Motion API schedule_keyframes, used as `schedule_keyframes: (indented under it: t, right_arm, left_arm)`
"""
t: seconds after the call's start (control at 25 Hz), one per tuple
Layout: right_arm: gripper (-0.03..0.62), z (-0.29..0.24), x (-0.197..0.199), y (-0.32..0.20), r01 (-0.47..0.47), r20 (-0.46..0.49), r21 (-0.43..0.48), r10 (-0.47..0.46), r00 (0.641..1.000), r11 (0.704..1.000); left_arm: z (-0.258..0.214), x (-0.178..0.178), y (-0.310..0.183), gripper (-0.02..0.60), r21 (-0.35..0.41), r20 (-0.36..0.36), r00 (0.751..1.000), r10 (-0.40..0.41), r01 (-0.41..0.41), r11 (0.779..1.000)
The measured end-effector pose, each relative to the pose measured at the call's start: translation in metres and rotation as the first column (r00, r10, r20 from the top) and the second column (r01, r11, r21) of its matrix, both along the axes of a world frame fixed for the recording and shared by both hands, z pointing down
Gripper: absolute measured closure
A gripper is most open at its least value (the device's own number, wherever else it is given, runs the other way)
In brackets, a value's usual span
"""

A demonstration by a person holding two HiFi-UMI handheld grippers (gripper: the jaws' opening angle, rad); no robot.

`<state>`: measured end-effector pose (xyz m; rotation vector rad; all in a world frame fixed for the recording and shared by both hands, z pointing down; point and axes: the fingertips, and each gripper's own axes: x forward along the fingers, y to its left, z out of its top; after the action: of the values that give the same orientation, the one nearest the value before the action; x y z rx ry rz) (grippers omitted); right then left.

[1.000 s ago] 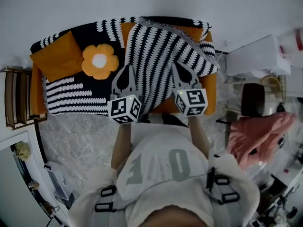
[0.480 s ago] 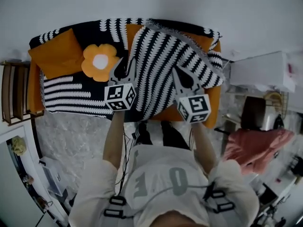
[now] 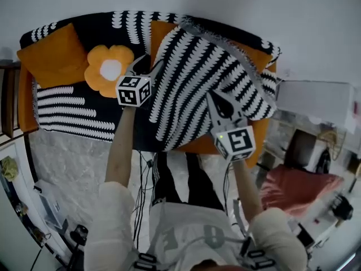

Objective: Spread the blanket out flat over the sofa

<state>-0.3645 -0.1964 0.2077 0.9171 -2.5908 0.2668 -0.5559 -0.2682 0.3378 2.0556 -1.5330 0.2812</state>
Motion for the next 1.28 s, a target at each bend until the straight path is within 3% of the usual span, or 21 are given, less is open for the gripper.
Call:
schedule_keyframes:
  t: [0.08, 0.2, 0.32, 0.52, 0.68, 0.8, 1.08, 1.28]
  right_arm:
    - [0.588, 0.015, -0.001, 0.005, 0.02, -0.018, -0.027, -0.021, 1.0, 0.999]
    - [0.588, 0.031, -0.004, 0.012, 0.044, -0.04, -0.06, -0.046, 0.998, 0.997]
    - [0.588, 0.043, -0.004, 0.013, 0.033, -0.053, -0.092, -0.038, 0.998, 0.995]
    - [0.588, 0.046, -0.001, 0.016, 0.034, -0.048, -0.112, -0.039, 0.998, 0.993]
    - [0.588, 0.048, -0.002, 0.015, 0.055, -0.067, -0.116, -0.063, 0.996, 0.992]
    - [0.588, 0.046, -0.007, 0.012, 0.083, -0.08, -0.108, -0.092, 0.992, 0.991]
    - [0.588, 0.027, -0.021, 0.0, 0.151, -0.14, -0.05, -0.157, 0.978, 0.987]
    - [0.588, 0.011, -0.029, -0.005, 0.209, -0.196, -0.022, -0.209, 0.958, 0.978]
  left_arm:
    - [0.022, -0.002, -0.005, 0.357, -0.044, -0.023, 0.999, 0.033, -0.034, 0.998]
    - [0.056, -0.01, -0.015, 0.357, -0.118, 0.001, 1.0, 0.025, -0.025, 0.993]
    - [0.077, -0.007, -0.023, 0.387, -0.179, -0.068, 0.997, 0.034, -0.046, 0.983]
    - [0.075, -0.002, -0.021, 0.422, -0.192, -0.106, 0.992, 0.066, -0.085, 0.978]
    - [0.07, 0.004, -0.018, 0.559, -0.217, -0.167, 0.983, 0.083, -0.119, 0.969]
    - [0.061, 0.007, -0.015, 0.566, -0.207, -0.21, 0.973, 0.091, -0.136, 0.969]
    - [0.038, 0.024, 0.001, 0.568, -0.177, -0.178, 0.98, 0.093, -0.124, 0.976]
    - [0.022, 0.039, 0.012, 0.569, -0.151, -0.118, 0.992, 0.04, -0.057, 0.987]
